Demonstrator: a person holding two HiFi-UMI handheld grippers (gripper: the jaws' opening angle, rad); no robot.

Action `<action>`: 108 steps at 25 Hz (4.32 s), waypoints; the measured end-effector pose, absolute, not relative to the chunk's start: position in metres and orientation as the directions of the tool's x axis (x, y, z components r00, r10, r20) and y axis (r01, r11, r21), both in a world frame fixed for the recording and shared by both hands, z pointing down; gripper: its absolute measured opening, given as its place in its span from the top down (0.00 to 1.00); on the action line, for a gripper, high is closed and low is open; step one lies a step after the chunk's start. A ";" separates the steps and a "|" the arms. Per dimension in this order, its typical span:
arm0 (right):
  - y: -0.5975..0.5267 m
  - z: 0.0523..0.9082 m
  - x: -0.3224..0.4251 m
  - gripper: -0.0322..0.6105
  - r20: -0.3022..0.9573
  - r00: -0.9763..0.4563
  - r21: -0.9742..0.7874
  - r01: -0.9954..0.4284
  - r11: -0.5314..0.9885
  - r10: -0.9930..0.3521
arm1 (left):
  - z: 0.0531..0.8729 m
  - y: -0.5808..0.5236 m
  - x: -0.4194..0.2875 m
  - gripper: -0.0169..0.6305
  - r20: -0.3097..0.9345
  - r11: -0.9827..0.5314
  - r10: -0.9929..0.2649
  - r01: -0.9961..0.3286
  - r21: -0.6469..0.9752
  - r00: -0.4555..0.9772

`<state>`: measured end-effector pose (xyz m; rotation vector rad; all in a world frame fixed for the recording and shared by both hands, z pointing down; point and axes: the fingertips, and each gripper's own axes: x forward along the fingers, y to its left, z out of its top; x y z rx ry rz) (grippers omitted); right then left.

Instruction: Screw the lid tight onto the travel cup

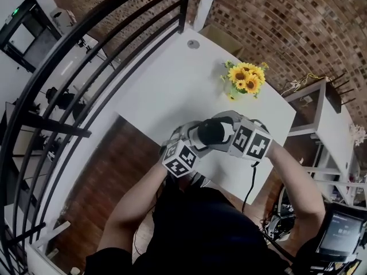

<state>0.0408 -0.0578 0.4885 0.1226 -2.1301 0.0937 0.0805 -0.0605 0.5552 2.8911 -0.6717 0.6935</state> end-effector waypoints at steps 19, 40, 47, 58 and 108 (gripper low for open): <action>-0.068 0.490 0.056 0.43 0.767 -0.605 -0.088 -0.431 0.898 -0.215 | 0.560 -0.060 0.077 0.32 0.487 -0.899 -0.399 -0.435 -0.043 0.777; -0.069 0.483 0.062 0.29 0.680 -0.536 -0.059 -0.721 0.691 -0.501 | 0.560 -0.065 0.091 0.39 0.436 -0.754 -0.600 -0.656 -0.027 0.671; -0.062 0.481 0.054 0.29 0.832 -0.555 0.066 0.049 0.997 -0.028 | 0.561 -0.065 0.090 0.39 0.455 -0.823 -0.517 -0.567 -0.030 0.725; -0.078 0.497 0.066 0.30 0.586 -0.533 -0.096 -0.794 0.601 -0.610 | 0.560 -0.063 0.087 0.39 0.447 -0.811 -0.531 -0.584 -0.023 0.720; -0.049 0.416 0.105 0.34 0.265 -0.642 -0.210 -0.766 0.607 -0.719 | 0.470 -0.016 0.030 0.44 0.307 -0.705 -0.571 -0.647 0.292 0.761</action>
